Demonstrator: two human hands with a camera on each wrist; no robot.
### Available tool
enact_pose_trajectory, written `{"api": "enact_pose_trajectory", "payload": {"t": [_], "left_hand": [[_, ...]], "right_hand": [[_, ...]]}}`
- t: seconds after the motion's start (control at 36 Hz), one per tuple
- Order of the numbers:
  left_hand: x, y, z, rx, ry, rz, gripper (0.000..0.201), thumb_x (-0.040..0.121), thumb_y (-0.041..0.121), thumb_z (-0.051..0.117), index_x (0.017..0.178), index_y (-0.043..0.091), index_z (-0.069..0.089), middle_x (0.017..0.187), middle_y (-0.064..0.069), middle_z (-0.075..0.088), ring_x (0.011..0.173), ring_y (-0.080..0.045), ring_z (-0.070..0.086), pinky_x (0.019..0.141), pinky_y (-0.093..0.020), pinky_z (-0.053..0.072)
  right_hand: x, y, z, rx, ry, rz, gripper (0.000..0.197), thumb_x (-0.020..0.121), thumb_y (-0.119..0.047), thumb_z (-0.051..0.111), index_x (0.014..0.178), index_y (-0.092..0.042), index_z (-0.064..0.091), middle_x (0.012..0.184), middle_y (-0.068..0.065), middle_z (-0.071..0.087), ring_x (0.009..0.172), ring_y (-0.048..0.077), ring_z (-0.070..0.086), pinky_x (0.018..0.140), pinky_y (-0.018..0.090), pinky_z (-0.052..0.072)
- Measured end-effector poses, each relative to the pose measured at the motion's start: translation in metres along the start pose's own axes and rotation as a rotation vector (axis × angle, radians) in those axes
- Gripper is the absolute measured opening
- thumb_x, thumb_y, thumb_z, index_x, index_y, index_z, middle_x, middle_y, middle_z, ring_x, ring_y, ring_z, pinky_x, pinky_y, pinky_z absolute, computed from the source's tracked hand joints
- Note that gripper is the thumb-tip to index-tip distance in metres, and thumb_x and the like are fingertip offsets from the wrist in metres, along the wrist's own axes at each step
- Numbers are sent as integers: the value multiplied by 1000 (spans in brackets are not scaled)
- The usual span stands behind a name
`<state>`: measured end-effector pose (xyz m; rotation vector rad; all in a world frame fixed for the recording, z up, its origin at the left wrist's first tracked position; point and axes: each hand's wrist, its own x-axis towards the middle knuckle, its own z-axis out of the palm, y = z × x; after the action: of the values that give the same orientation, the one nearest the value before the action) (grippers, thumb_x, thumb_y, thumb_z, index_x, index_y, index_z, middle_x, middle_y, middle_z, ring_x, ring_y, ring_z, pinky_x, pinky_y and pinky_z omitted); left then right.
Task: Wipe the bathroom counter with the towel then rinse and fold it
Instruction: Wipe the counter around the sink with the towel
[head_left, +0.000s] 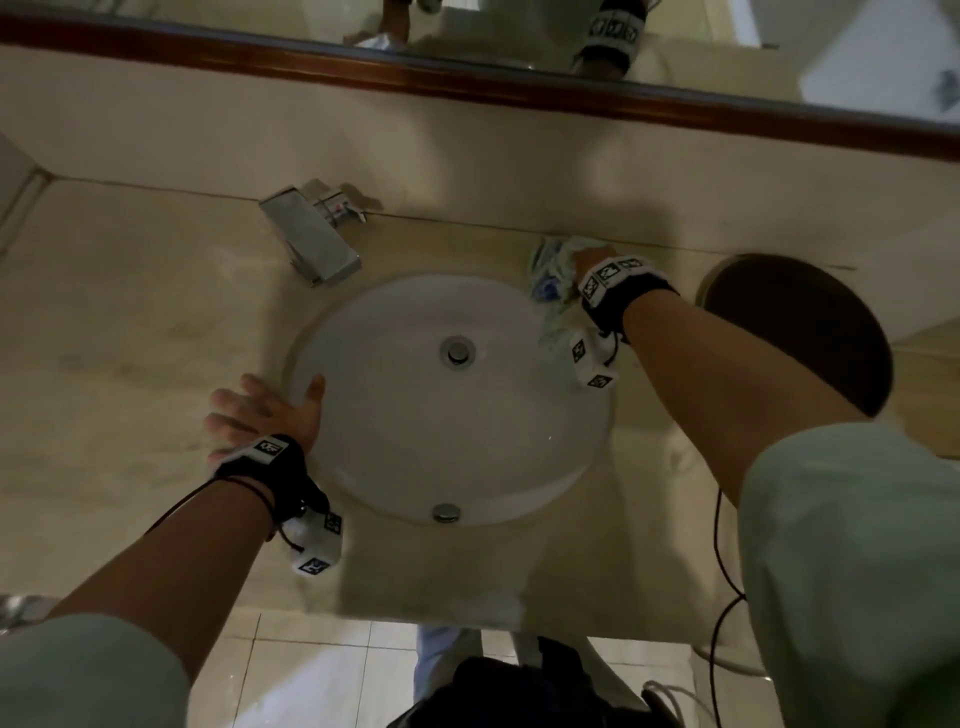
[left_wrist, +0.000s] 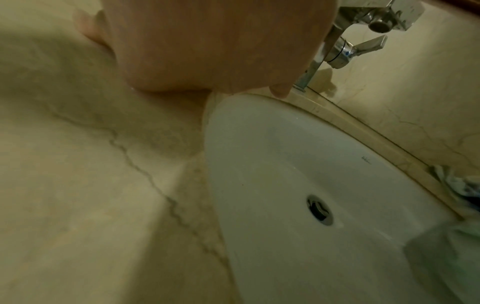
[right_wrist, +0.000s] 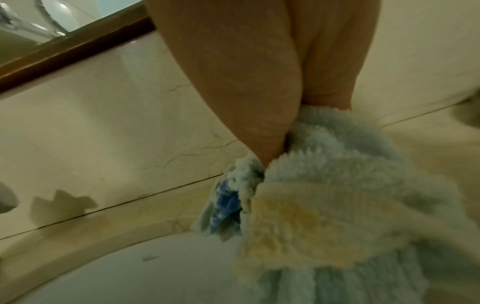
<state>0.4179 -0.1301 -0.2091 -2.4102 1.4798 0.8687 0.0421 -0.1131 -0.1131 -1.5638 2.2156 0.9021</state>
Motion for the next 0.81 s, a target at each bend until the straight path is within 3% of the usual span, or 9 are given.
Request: {"api": "enact_pose_trajectory", "payload": {"t": [0.08, 0.22, 0.33, 0.42, 0.5, 0.67, 0.81], "left_hand": [[3, -2, 1, 13, -11, -4, 107, 70, 91, 19, 150, 27, -14, 157, -6, -23, 143, -37, -17, 113, -60, -4], [3, -3, 1, 32, 2, 8, 111, 68, 93, 20, 150, 26, -14, 157, -5, -22, 144, -36, -15, 114, -59, -3], [-5, -3, -2, 68, 21, 22, 110, 71, 89, 23, 151, 23, -13, 158, -9, -20, 145, -36, -12, 115, -57, -2], [-13, -2, -5, 123, 20, 53, 109, 75, 86, 25, 152, 19, -12, 158, -12, -17, 145, -34, -10, 117, -51, -2], [-14, -6, -7, 99, 8, 62, 108, 76, 85, 30, 151, 21, -13, 157, -11, -20, 145, -35, -13, 116, -53, -2], [-18, -17, -4, 105, 9, 114, 106, 76, 85, 27, 151, 20, -11, 158, -11, -17, 145, -33, -11, 116, -55, 2], [-39, -24, -1, 52, 18, 134, 102, 80, 80, 32, 152, 18, -4, 159, -12, -10, 146, -31, -6, 118, -48, 2]], "right_hand": [[-13, 12, 11, 6, -55, 57, 57, 99, -14, 38, 151, -4, 17, 153, 28, 20, 134, 44, 34, 103, 55, 38], [-39, 17, 16, 78, -95, 114, 70, 95, -16, 49, 152, -9, 9, 155, 22, 18, 134, 46, 32, 102, 59, 38], [-64, 19, 28, 97, -179, 136, 71, 94, -19, 53, 152, -9, 13, 156, 22, 15, 135, 48, 28, 96, 64, 37], [-84, 22, 40, 149, -146, 136, 73, 90, -14, 56, 151, -12, 17, 153, 19, 26, 131, 45, 37, 95, 60, 43], [-108, 21, 49, 143, -136, 177, 64, 92, -13, 55, 149, -8, 25, 147, 20, 35, 127, 42, 41, 92, 54, 44], [-126, 12, 77, 154, -145, 189, 61, 94, -14, 50, 150, -12, 24, 151, 21, 29, 132, 43, 36, 100, 61, 40], [-146, 10, 95, 178, -128, 187, 63, 95, -16, 48, 151, -13, 21, 153, 20, 25, 134, 40, 35, 102, 57, 40]]}}
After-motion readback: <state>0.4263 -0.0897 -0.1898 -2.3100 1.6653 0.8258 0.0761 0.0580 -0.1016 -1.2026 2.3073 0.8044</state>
